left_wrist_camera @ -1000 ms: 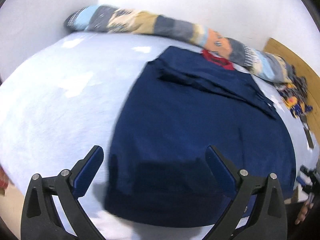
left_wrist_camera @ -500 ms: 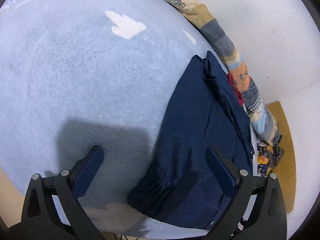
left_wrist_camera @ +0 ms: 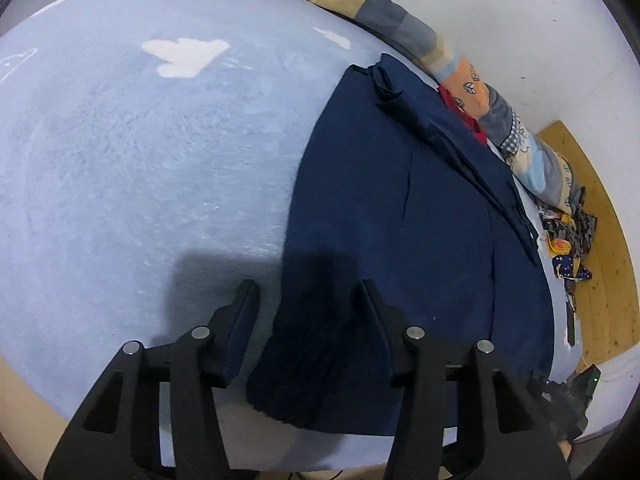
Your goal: Fold large clothes
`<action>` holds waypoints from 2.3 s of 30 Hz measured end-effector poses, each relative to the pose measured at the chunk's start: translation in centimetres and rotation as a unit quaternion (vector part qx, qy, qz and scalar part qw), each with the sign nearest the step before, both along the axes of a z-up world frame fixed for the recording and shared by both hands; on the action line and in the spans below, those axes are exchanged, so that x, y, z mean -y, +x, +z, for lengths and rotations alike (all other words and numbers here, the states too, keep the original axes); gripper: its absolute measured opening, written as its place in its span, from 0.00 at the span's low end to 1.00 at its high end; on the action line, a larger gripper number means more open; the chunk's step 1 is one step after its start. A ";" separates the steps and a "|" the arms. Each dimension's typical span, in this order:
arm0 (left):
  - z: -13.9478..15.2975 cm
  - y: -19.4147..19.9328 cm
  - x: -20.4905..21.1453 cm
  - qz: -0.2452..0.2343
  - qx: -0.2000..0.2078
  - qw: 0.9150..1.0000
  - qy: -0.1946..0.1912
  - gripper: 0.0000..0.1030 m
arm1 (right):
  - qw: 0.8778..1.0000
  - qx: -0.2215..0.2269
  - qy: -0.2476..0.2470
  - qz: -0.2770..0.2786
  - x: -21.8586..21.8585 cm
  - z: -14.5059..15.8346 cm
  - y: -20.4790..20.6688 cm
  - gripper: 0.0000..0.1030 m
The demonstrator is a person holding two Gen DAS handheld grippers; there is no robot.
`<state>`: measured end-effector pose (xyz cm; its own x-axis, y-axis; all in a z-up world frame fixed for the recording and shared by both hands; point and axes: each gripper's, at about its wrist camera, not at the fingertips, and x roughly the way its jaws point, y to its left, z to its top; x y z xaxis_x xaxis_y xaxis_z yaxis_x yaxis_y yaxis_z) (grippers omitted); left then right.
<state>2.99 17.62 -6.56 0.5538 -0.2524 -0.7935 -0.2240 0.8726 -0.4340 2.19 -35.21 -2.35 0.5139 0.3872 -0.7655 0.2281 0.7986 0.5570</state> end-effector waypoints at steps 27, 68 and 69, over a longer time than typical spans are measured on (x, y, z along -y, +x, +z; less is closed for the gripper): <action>2.0 2.0 5.7 -0.086 0.054 0.987 0.121 0.17 | 0.999 0.009 -0.037 0.003 -0.2 0.2 -0.4 0.18; 1.8 -2.3 9.1 -0.115 0.039 0.979 0.162 0.59 | 0.998 0.007 0.022 -0.060 2.8 0.1 -0.9 0.15; 2.1 -2.5 9.0 -0.111 0.045 0.979 0.168 0.53 | 0.998 0.012 0.017 -0.056 2.7 0.4 -0.9 0.14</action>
